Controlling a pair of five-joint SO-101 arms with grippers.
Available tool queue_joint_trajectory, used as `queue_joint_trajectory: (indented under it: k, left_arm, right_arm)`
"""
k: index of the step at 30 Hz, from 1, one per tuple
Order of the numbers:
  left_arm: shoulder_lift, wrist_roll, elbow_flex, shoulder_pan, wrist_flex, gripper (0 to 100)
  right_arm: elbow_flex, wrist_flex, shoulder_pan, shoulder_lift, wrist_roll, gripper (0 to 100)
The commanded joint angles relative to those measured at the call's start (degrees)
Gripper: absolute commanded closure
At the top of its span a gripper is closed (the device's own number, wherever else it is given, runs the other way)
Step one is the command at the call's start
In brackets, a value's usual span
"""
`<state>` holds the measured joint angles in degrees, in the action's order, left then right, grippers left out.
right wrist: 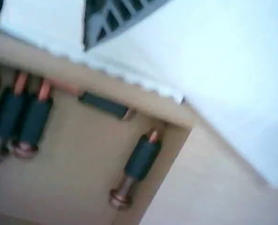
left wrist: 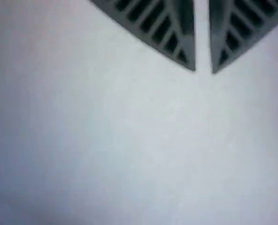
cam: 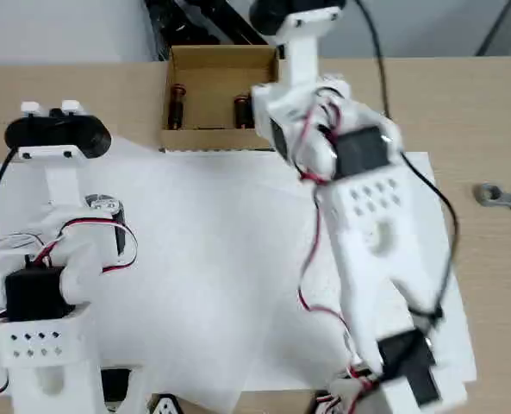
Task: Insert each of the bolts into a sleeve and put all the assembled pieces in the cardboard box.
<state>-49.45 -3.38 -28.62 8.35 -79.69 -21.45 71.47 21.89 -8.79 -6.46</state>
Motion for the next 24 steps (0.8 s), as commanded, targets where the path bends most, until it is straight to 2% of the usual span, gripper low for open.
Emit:
queue_joint_trajectory:
  k: [1,4,9,17,24]
  left_arm:
    - [-0.7,0.09,0.31,-0.09,2.2,99]
    - [-0.7,0.09,0.13,-0.18,2.55,99]
    - [-0.7,0.09,-0.57,0.0,2.99,99]
    - [-0.7,0.26,-0.66,-0.26,3.34,99]
    - [-0.7,0.35,-1.19,0.09,3.25,99]
  right_arm:
    - [0.44,6.46,-0.57,-10.33,0.18,88.7]
    - [7.65,9.27,-0.66,-18.51,0.18,88.7]
    - [25.93,8.4,-0.66,-35.74,0.18,88.7]
    - [60.48,0.4,-0.66,-66.07,0.44,88.7]
    - [79.21,-1.1,-0.66,-84.0,0.44,88.7]
